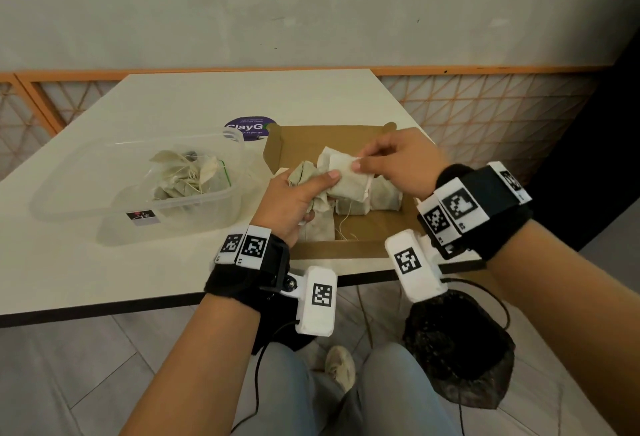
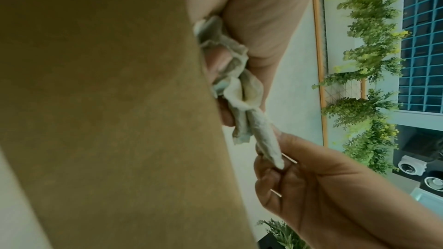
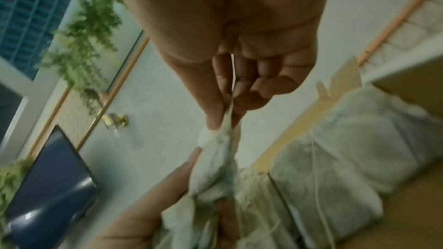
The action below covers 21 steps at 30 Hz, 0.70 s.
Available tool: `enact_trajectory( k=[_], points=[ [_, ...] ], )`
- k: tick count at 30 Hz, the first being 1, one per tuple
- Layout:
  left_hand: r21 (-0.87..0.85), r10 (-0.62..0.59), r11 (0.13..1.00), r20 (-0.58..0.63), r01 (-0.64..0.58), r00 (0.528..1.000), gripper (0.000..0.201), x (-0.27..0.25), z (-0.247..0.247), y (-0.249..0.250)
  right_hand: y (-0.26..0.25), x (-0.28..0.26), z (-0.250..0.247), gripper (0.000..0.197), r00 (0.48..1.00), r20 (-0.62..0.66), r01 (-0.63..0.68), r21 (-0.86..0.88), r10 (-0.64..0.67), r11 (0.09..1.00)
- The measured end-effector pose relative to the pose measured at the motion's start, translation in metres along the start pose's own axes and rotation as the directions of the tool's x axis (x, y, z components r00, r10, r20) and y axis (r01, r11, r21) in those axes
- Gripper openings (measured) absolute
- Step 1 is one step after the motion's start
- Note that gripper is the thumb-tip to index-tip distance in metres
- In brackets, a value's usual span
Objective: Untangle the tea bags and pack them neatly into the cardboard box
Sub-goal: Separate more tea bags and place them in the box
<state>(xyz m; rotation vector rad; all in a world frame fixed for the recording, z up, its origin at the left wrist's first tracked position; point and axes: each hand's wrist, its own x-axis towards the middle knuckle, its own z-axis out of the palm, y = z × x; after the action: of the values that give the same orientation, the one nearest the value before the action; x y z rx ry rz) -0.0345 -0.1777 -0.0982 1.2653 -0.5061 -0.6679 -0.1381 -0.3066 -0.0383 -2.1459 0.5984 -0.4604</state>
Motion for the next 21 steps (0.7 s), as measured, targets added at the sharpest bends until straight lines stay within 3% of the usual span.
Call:
enact_trajectory(
  k=[7,11,18,21],
  points=[
    [-0.047,-0.03,0.999,-0.051,0.028,0.998,0.021,0.003,-0.002,-0.001,0.01,0.01,-0.03,0.017,0.998,0.001,-0.067,-0.291,0.071,0.954],
    [-0.059,-0.031,0.998,-0.058,0.028,0.998,0.021,0.003,-0.001,-0.001,0.021,0.01,-0.034,0.013,0.988,0.084,-0.078,-0.457,0.131,0.886],
    [-0.09,-0.04,0.995,-0.061,0.034,0.997,0.018,0.005,-0.003,-0.002,0.016,0.005,-0.039,0.007,0.953,0.263,-0.042,-0.38,0.151,0.924],
    [-0.113,-0.035,0.993,-0.068,0.027,0.997,0.016,0.006,-0.004,-0.002,0.021,0.008,-0.032,0.004,0.949,0.273,-0.034,-0.408,0.158,0.912]
  ],
)
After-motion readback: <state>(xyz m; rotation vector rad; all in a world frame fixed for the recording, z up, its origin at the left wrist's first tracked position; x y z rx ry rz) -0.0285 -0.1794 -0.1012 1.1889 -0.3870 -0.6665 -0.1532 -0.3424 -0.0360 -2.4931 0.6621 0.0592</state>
